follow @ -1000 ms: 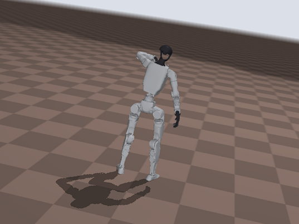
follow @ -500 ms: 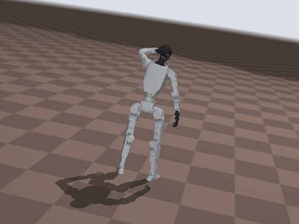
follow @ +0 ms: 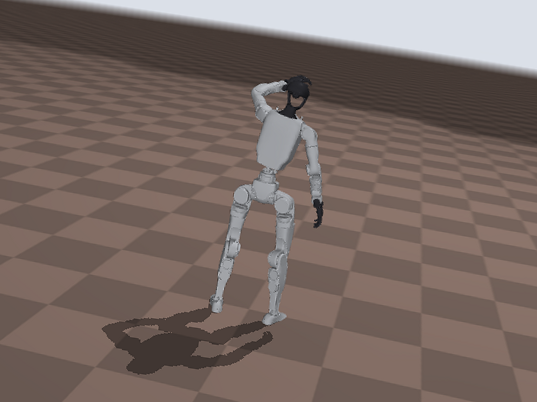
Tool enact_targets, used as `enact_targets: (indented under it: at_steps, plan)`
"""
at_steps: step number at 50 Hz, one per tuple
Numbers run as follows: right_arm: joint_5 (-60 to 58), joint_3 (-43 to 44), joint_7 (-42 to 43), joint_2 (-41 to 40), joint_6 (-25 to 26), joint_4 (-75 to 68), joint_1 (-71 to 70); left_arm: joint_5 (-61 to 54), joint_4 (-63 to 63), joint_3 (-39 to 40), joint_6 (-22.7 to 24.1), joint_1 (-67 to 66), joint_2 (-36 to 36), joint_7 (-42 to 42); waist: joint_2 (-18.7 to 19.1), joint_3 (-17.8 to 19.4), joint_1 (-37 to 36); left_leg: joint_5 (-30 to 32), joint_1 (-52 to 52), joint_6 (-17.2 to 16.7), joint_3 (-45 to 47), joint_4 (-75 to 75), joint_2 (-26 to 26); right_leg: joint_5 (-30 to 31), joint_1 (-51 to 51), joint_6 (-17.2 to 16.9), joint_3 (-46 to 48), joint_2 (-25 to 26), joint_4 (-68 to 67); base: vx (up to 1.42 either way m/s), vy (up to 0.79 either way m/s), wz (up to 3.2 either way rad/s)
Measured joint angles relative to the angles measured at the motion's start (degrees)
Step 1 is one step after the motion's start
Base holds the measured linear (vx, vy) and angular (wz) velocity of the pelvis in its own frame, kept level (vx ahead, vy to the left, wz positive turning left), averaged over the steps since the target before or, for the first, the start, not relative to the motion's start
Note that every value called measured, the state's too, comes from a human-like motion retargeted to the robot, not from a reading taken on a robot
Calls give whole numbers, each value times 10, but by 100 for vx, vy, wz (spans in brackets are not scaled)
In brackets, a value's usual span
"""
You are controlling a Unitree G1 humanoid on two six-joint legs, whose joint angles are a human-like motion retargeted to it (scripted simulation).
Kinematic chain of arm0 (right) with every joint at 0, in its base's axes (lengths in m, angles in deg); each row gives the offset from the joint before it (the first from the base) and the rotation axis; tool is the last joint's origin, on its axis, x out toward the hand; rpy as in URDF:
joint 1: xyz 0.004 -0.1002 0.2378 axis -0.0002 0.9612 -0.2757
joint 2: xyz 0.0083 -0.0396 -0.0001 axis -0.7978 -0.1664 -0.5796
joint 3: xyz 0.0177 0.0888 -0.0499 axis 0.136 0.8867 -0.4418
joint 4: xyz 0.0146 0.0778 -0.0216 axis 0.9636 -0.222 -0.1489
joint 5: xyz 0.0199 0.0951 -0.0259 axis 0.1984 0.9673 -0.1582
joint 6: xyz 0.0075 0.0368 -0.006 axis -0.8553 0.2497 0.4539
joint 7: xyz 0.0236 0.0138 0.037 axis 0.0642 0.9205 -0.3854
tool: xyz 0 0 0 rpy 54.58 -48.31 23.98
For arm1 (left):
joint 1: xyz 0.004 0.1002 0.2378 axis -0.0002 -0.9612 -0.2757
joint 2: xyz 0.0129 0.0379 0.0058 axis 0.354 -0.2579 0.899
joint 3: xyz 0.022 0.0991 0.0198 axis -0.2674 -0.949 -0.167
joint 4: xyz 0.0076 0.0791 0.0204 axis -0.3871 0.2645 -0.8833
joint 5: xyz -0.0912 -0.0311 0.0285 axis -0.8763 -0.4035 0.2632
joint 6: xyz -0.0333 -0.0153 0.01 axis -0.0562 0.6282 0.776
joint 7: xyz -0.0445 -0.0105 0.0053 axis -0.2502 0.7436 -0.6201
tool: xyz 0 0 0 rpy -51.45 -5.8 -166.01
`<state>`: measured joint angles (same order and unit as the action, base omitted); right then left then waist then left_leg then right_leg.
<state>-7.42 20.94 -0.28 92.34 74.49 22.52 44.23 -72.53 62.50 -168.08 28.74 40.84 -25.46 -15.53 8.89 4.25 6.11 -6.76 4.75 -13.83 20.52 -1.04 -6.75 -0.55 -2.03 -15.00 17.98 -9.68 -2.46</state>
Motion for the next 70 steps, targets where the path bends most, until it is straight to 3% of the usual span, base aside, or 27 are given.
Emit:
enact_targets:
  at_steps: [3,5,10,12,15,20,24,27,30,34,37,40,43,47,50,55,57,60,66,70]
  plan:
    - [-9,1,-10,1,11,6,-6,-159,-89,0,10,-60,38,140,6,3,-2,0,5,-1,10,-2,-1,1,3,0,-9,2,0,-1,-1,-28]
    - [-15,6,-22,4,20,15,-6,-277,-154,0,-15,-109,67,264,14,4,-3,0,8,-2,18,-4,-2,2,5,0,-16,3,0,-1,-1,-32]
    - [-34,23,-75,15,46,46,9,-413,-287,0,-189,-209,123,580,35,7,0,-2,13,-5,32,-4,-3,3,8,0,-29,6,-1,0,-1,-20]
    - [-37,26,-81,9,48,53,20,-413,-303,0,-206,-215,127,605,34,7,0,-3,14,-5,33,-3,-3,3,8,0,-30,5,-1,0,0,0]
    - [-36,24,-65,-8,44,49,30,-400,-278,0,-143,-183,114,505,24,10,0,-2,14,-4,28,-2,0,1,4,0,-26,2,-2,0,0,7]
    - [-37,7,-38,-17,24,15,33,-272,-133,30,-3,-102,55,222,16,10,6,1,11,-2,11,-2,5,-2,-3,0,-11,-5,-2,0,1,27]
    - [-27,10,-10,-15,13,2,36,-114,-15,27,9,-40,15,17,18,8,13,4,5,-1,1,-1,7,-2,-4,0,-2,-8,-2,-1,1,17]
    - [-12,19,7,-15,10,3,40,-72,25,22,-10,-20,4,-42,20,5,15,5,3,-1,0,-1,8,-1,-2,0,-2,-8,-1,0,0,0]
    - [-1,27,4,-12,12,7,38,-120,1,21,-12,-28,20,39,23,4,14,6,4,-3,6,-3,6,0,1,0,-7,-6,-1,0,0,-8]
    - [-17,39,-21,-8,28,18,36,-295,-126,2,-36,-86,83,260,30,-1,6,5,9,-6,24,-5,2,2,7,0,-22,0,-1,-1,-3,-35]
    - [-33,52,-51,0,44,30,35,-421,-239,0,-116,-157,136,452,41,-4,0,4,13,-9,38,-7,-1,3,12,0,-34,6,0,0,-3,-37]
    - [-42,59,-77,3,55,38,38,-460,-310,0,-202,-202,163,595,47,-7,-3,3,16,-11,47,-7,-4,4,15,0,-42,9,0,1,-2,-24]
    - [-43,52,-72,-4,56,38,42,-448,-305,0,-183,-191,161,566,41,-11,-6,1,17,-10,48,-4,-4,3,13,0,-44,9,0,0,0,0]
    - [-40,32,-46,-10,40,25,32,-393,-200,29,-71,-140,116,362,29,-7,-1,1,20,-8,38,-2,-1,-2,5,0,-36,4,-4,0,1,15]
    - [-35,23,-29,-8,25,19,27,-305,-96,57,-13,-96,72,206,25,-5,4,2,19,-6,29,0,0,-4,1,0,-29,2,-6,-1,1,22]
    - [-9,23,9,-8,3,9,23,-47,45,35,-8,-9,22,-21,22,-5,6,3,15,-4,21,1,-1,-4,1,0,-24,2,-6,0,0,4]
    - [-3,21,15,-9,-1,7,23,8,64,18,-17,7,19,-45,21,-8,2,3,13,-4,23,2,-2,-3,3,0,-26,4,-4,0,0,0]
    - [-4,17,7,-9,3,6,16,-16,45,5,-14,2,29,14,19,-6,-4,4,13,-5,27,1,-3,-2,5,0,-29,5,-3,0,0,0]
    - [-33,26,-27,-7,28,21,17,-252,-154,0,-42,-125,102,296,24,-6,-17,4,16,-7,37,0,-2,0,8,0,-38,6,-1,0,0,0]
    - [-20,41,-29,-26,33,13,14,-259,-329,0,-34,-268,148,367,20,-3,-23,2,18,-5,42,1,-1,0,8,0,-44,4,-1,0,0,0]
